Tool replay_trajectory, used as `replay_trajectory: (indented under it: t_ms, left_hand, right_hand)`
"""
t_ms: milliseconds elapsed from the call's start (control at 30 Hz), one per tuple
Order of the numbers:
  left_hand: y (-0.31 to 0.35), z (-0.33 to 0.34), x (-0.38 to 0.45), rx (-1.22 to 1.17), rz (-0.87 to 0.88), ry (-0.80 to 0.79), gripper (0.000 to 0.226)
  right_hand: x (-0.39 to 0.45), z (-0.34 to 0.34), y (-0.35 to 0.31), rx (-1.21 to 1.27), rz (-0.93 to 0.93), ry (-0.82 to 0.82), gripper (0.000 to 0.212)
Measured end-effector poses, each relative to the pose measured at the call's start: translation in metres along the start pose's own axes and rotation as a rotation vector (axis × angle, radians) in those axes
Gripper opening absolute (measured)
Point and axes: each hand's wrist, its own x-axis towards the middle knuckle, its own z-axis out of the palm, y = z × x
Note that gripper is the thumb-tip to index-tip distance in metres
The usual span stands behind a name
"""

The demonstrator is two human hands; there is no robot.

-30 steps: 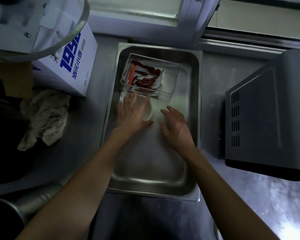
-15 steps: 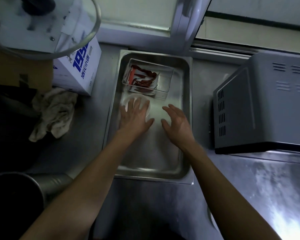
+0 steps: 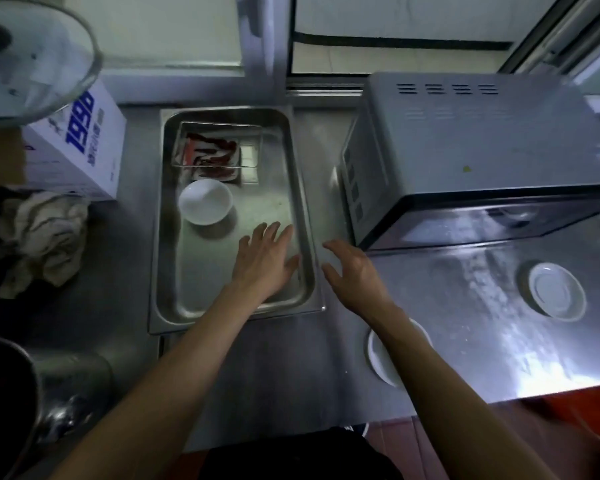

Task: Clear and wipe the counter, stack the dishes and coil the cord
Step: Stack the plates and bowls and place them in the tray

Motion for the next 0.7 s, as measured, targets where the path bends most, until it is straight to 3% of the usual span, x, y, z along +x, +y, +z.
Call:
replay_trajectory:
  t_ms: [700]
  left_hand:
    - [0.380, 0.057, -0.062, 0.090, 0.492, 0.036, 0.062]
  right_hand:
    - [-0.273, -0.183, 0.237, -0.049, 0.335, 0.241, 0.049]
